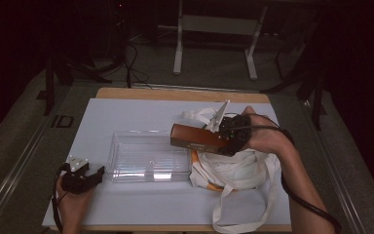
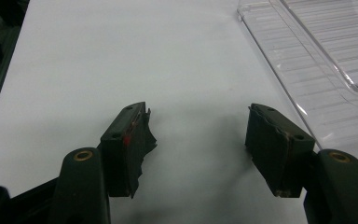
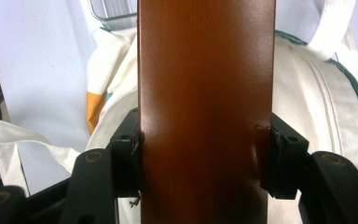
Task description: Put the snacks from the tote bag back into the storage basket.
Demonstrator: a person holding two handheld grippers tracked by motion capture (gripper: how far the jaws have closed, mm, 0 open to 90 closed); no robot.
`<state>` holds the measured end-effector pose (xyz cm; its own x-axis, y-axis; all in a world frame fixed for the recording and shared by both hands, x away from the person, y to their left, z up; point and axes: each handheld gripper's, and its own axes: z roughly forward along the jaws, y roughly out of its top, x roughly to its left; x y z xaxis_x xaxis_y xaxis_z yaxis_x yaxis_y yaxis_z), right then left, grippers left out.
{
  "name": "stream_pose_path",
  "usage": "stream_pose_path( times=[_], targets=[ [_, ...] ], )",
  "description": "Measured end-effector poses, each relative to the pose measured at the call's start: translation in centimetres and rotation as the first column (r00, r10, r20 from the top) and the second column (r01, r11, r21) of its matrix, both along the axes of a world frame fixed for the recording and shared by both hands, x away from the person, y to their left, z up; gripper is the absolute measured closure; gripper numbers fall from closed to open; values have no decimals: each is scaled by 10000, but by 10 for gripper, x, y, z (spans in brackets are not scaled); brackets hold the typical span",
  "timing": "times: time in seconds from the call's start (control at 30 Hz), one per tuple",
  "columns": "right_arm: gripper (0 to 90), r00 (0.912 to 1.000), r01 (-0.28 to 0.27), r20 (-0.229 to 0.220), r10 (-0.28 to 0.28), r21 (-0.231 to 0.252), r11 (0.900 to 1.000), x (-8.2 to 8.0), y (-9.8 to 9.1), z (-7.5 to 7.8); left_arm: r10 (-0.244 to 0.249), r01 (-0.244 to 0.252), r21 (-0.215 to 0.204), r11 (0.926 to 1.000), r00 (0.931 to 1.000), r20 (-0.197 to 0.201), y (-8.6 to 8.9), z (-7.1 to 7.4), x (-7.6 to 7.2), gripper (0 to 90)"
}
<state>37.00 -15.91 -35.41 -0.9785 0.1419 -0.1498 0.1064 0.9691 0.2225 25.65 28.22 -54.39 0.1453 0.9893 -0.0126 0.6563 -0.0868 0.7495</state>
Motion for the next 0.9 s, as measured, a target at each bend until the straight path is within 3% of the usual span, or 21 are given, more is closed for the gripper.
stream_pose_path(
  times=[0.9],
  targets=[
    [426, 9971, -749, -156, 751, 165, 9971, -4, 38, -5, -13, 13, -19, 10000, 10000, -5, 0, 0, 0, 390]
  ],
)
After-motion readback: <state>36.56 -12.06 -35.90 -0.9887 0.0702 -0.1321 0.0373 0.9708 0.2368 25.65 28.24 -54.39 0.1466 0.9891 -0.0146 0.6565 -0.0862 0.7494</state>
